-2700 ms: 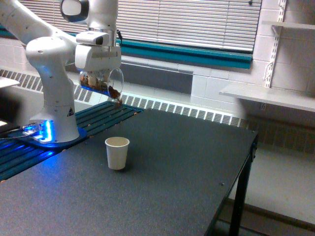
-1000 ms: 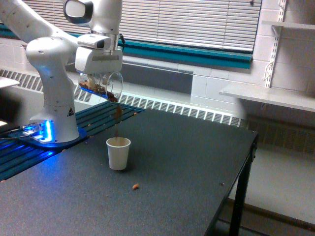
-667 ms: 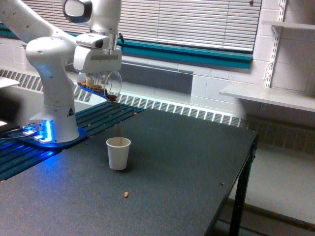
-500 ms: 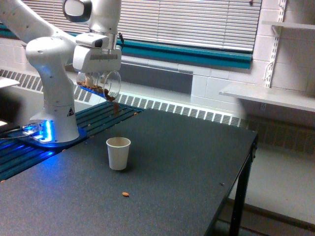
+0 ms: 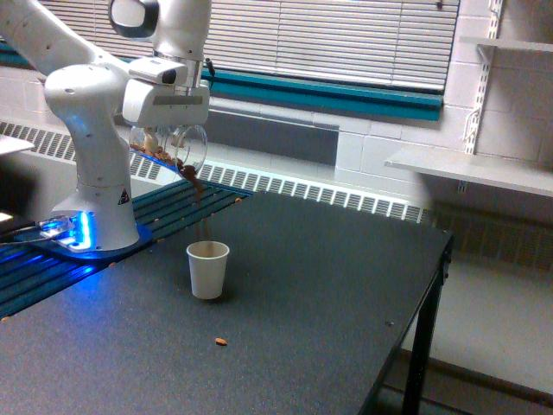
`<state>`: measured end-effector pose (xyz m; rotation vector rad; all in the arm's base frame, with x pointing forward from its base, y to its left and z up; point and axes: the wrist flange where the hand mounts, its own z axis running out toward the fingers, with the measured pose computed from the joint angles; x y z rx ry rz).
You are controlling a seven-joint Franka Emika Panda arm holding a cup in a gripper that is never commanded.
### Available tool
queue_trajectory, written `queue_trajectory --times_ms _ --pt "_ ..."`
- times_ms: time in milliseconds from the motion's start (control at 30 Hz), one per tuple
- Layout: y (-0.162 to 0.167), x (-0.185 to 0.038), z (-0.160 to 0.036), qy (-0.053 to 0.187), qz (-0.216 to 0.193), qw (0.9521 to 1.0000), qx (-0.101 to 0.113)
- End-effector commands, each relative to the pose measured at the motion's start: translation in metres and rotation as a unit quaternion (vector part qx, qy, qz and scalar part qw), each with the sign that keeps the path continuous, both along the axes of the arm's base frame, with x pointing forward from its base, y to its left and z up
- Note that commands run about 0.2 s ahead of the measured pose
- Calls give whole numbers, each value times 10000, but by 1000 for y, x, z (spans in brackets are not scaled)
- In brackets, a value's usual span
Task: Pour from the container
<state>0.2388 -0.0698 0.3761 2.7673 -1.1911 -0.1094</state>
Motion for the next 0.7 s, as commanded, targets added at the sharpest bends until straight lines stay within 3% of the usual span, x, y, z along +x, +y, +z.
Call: queue_trajectory --times_ms 33,700 --pt "2 -5 -12 206 56 9998 8" --pt "-2 -2 -10 433 104 9990 -11"
